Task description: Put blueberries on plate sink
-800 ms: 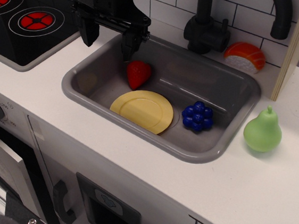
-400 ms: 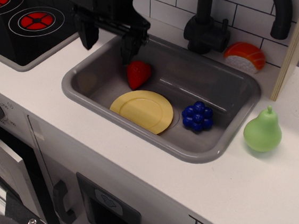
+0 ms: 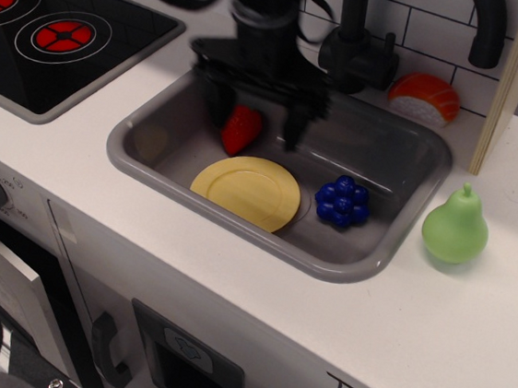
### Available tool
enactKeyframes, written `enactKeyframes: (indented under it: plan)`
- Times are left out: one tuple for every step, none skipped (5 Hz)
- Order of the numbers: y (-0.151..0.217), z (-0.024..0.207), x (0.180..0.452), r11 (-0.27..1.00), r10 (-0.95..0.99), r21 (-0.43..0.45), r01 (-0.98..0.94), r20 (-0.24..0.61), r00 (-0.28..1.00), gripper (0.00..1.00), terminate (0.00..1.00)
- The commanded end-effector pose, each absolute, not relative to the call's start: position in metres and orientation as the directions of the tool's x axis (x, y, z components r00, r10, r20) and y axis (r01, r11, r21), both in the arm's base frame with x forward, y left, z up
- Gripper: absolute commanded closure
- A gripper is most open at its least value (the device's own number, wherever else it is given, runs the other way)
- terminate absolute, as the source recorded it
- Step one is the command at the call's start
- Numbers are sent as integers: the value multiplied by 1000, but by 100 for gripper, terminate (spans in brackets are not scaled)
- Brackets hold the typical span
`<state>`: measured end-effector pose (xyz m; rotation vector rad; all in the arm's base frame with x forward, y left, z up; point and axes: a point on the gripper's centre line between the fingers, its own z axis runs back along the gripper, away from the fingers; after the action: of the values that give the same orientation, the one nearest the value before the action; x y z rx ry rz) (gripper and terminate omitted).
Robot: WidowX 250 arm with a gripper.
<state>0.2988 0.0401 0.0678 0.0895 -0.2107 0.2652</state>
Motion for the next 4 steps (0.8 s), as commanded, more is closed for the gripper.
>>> enactKeyframes:
  plan:
    - [10, 50, 313, 961, 252, 42, -272, 264, 931, 0, 0]
    - [-1, 44, 319, 962, 253, 34, -272, 273, 928, 0, 0]
    - [-9, 43, 328, 961, 258, 19, -276, 300, 918, 0, 0]
    - [-15, 39, 339, 957, 269, 19, -290, 324, 907, 0, 0]
